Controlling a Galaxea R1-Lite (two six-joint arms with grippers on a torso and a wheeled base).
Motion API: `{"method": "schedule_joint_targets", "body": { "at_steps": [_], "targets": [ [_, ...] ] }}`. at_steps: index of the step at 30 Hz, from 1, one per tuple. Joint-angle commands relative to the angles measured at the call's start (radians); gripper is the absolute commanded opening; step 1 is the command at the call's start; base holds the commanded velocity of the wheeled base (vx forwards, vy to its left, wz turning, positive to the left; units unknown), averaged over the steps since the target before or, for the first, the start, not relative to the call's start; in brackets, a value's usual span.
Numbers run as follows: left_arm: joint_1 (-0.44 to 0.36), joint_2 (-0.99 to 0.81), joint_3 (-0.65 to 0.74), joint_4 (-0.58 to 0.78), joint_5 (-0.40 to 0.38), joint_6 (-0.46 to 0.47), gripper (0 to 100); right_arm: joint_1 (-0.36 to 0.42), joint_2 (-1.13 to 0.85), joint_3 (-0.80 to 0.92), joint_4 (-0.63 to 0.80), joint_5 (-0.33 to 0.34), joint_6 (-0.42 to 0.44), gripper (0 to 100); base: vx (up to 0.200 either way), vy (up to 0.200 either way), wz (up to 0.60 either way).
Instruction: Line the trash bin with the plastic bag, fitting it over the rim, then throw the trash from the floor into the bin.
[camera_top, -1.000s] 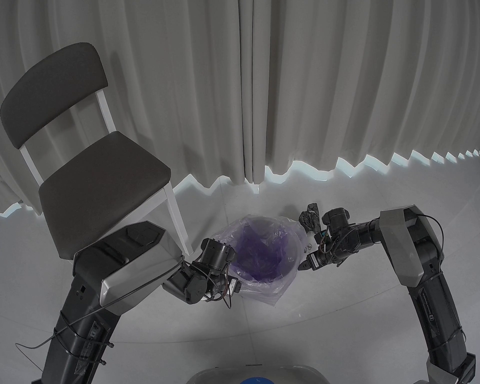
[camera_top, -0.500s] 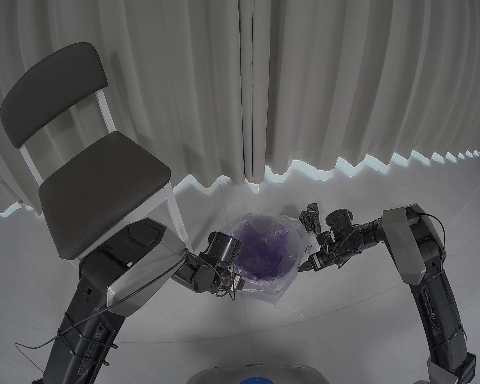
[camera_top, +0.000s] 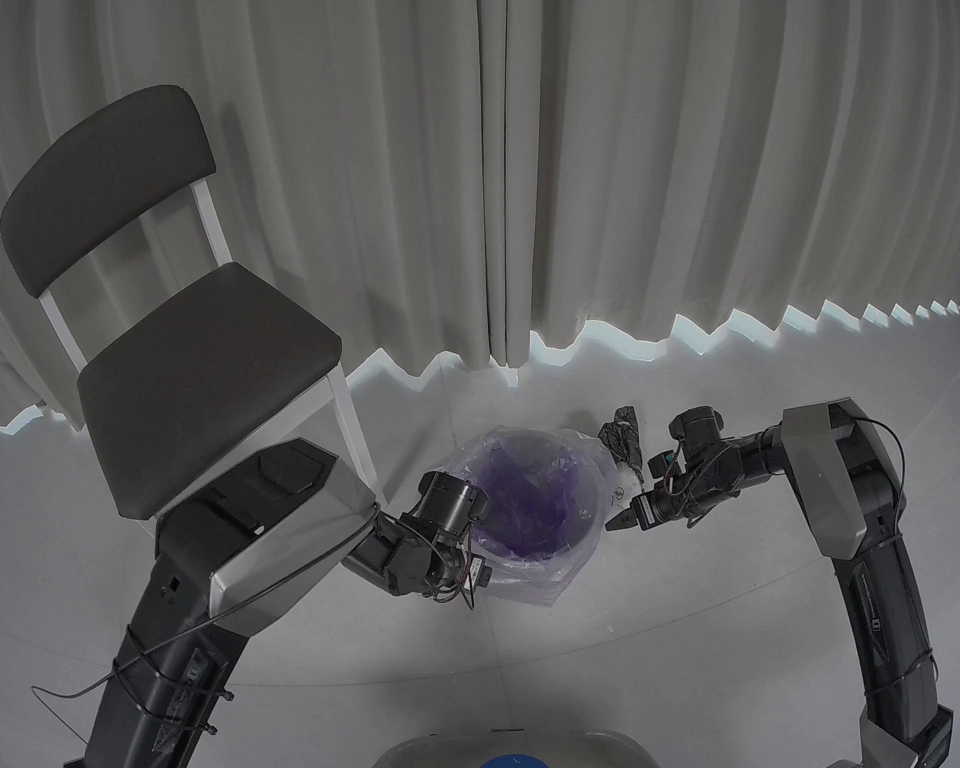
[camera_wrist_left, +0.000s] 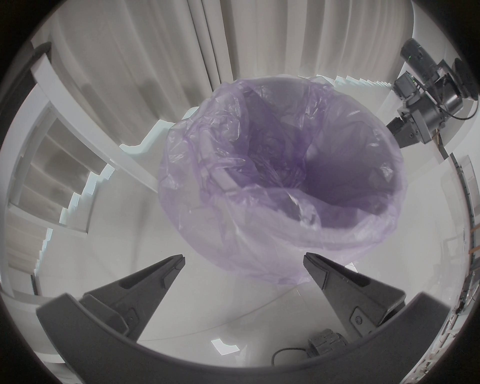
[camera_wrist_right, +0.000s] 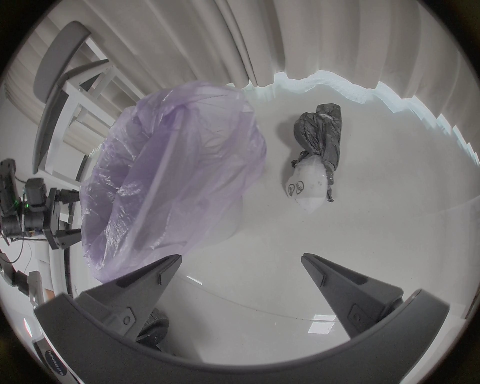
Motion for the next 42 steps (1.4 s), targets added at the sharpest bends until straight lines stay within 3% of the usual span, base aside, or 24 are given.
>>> {"method": "schedule_joint_targets", "body": {
  "at_steps": [1,9,17,24,39,42],
  "targets": [
    [0.006,-0.145,0.146,-0.05,-0.03,-0.011,100,-0.019,-0.01,-0.001,0.001,0.016,0.008,100,0.0,0.0,0.0],
    [0.055,-0.226,0.192,-0.06,-0.033,-0.073,100,-0.028,-0.01,-0.001,-0.001,0.017,0.014,100,0.0,0.0,0.0],
    [0.101,-0.093,0.042,-0.026,0.03,-0.062,100,-0.037,-0.012,-0.005,-0.002,0.042,0.05,100,0.0,0.0,0.0],
    [0.138,0.05,-0.168,0.072,0.068,-0.061,100,-0.042,-0.012,-0.007,-0.004,0.045,0.05,100,0.0,0.0,0.0],
    [0.167,0.254,-0.521,0.216,0.07,-0.059,100,-0.044,-0.01,-0.01,-0.002,0.045,0.05,100,0.0,0.0,0.0],
    [0.167,0.3,-0.535,0.261,0.073,-0.064,100,-0.048,-0.01,-0.01,-0.004,0.045,0.05,100,0.0,0.0,0.0]
  ]
}}
